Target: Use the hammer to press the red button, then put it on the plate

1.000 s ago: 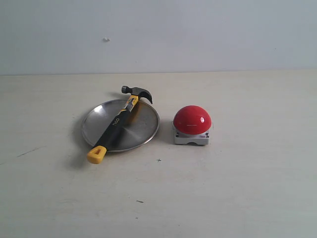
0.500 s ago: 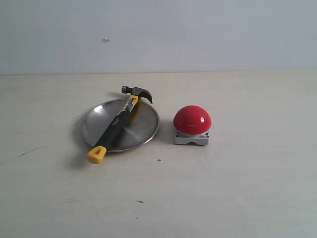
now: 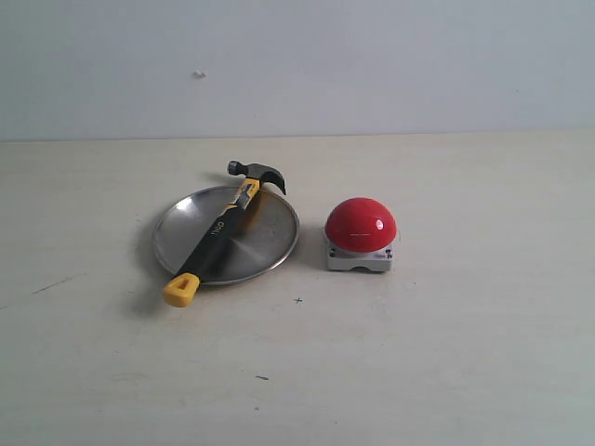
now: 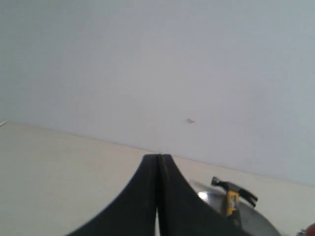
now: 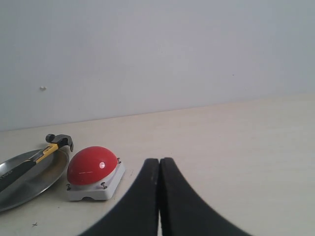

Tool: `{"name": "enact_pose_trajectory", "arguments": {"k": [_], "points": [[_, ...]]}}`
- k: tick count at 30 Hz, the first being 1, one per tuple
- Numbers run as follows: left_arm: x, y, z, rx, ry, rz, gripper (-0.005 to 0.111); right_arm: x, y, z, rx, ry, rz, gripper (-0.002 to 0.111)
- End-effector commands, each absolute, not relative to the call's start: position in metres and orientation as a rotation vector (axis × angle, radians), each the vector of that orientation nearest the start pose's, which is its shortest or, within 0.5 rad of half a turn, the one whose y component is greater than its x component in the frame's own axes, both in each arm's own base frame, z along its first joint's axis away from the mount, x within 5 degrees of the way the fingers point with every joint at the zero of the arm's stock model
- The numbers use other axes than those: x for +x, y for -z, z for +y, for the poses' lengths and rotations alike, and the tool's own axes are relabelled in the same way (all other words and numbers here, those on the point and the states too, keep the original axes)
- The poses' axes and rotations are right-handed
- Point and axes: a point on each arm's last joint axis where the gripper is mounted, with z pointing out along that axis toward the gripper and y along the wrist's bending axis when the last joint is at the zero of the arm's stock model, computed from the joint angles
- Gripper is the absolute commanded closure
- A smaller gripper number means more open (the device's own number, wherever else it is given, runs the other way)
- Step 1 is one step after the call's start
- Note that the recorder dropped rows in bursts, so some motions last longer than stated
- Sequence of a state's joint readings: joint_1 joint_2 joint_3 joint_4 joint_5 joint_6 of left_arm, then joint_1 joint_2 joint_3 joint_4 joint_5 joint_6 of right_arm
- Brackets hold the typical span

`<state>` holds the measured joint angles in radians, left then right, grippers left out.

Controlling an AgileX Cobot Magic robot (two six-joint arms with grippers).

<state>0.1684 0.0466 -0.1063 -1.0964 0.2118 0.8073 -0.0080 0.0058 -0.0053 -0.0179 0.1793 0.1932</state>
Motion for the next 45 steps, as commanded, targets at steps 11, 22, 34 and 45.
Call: {"name": "enact_pose_trajectory", "arguments": {"k": [11,22,34,45], "points": [[0.059,-0.208,0.01,-0.199,-0.065,1.546,0.107,0.056,-0.197,-0.001,0.153,-0.116,1.657,0.108],[0.059,-0.206,0.01,-0.186,-0.085,1.568,0.107,0.056,-0.197,-0.001,0.153,-0.116,1.657,0.108],[0.059,-0.206,0.01,-0.186,-0.085,1.568,0.107,0.056,-0.197,-0.001,0.154,-0.118,1.656,0.108],[0.059,-0.206,0.01,-0.185,-0.087,1.568,0.107,0.056,-0.197,-0.001,0.154,-0.118,1.656,0.108]]}}
